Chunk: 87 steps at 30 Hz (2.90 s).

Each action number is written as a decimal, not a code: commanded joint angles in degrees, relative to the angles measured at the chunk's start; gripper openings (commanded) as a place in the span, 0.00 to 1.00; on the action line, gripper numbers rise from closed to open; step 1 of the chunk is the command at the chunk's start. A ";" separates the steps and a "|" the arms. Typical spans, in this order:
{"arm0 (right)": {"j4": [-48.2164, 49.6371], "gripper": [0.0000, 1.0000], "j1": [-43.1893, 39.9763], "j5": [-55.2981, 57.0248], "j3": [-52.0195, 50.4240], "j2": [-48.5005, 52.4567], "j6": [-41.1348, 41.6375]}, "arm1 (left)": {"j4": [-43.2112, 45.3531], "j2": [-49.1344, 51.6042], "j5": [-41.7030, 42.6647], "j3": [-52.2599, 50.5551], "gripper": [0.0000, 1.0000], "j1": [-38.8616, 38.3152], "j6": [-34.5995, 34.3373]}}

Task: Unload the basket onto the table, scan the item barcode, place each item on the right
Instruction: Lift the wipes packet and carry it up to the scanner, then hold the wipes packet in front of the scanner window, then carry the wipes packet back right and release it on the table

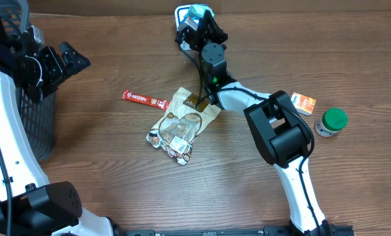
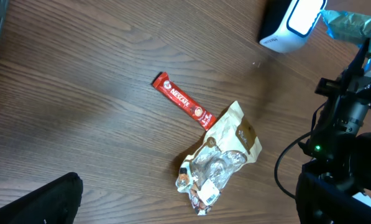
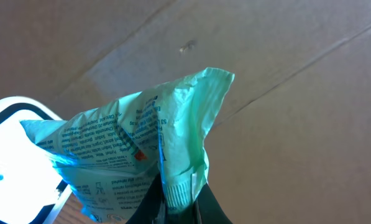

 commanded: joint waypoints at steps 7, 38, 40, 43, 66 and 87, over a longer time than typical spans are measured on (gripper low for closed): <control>-2.05 0.04 -0.44 -1.88 9.79 3.98 -0.28 | 0.09 0.07 0.04 -0.13 1.00 -0.37 -0.35; -22.80 0.04 2.78 8.31 20.13 10.73 -2.54 | 0.09 0.07 0.04 -0.13 1.00 -0.37 -0.37; -25.94 0.04 3.28 8.96 20.13 10.73 -0.90 | 0.07 0.07 0.04 -0.13 1.00 -0.37 -0.37; -28.74 0.04 3.89 10.38 20.13 10.73 0.17 | 0.07 0.07 0.04 -0.13 1.00 -0.37 -0.35; -44.37 0.04 4.87 13.49 20.13 -11.67 13.73 | 0.07 0.09 0.04 -0.13 1.00 -0.37 -0.37; -132.26 0.04 -16.85 -29.24 10.43 -24.35 61.92 | 0.09 0.07 0.04 -0.13 1.00 -0.37 -0.37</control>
